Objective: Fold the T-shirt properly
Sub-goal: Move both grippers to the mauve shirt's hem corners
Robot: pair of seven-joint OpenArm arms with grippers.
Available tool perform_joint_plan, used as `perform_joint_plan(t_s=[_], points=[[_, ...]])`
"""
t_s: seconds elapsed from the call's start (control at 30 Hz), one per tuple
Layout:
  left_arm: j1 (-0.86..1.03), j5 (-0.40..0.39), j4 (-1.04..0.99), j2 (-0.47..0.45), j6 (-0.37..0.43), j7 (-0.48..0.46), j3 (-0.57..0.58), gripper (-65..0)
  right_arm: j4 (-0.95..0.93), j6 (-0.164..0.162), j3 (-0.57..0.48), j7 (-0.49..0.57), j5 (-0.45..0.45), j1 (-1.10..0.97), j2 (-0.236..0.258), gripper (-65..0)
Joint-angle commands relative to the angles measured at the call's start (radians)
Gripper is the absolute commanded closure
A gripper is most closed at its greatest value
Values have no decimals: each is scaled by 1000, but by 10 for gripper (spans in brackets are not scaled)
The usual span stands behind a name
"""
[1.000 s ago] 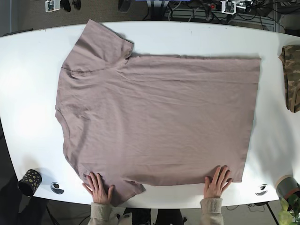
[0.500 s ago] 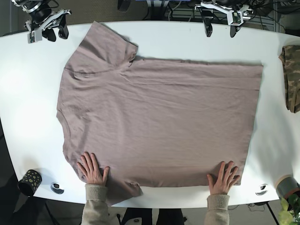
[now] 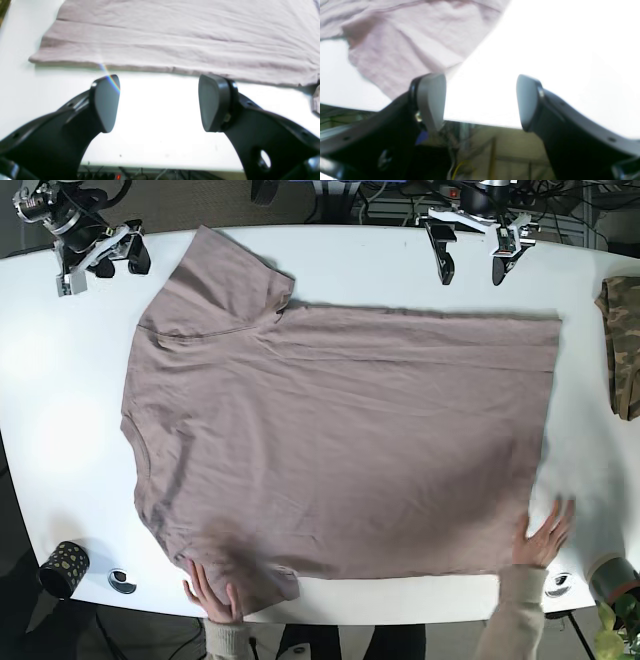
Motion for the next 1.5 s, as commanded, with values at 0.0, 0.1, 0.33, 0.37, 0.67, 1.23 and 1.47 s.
perform_joint_plan(t_s=[0.0, 0.1, 0.33, 0.37, 0.67, 1.23, 1.47], points=[[-6, -8, 19, -1, -3, 38, 0, -458, -38, 6, 7, -9, 10, 13, 7, -419], [-35, -9, 19, -1, -5, 90, -1, -458, -104, 6, -13, -13, 17, 30, 7, -417], [-55, -9, 19, -1, -5, 105, -1, -458, -137, 6, -104, -13, 21, 31, -5, -417], [-60, -9, 19, -2, -5, 105, -1, -458, -137, 6, -116, -13, 14, 31, -19, -417], [-64, -8, 19, -48, -5, 107, 3, -458, -131, 6, -217, -13, 21, 4, -37, -415], [-89, -9, 15, -53, -5, 109, -1, -458, -131, 6, -308, -10, 11, -36, -101, -415], [-110, -156, 22, -59, -6, 202, -50, -465, -133, 6, -310, -10, 11, -9, -101, -201]])
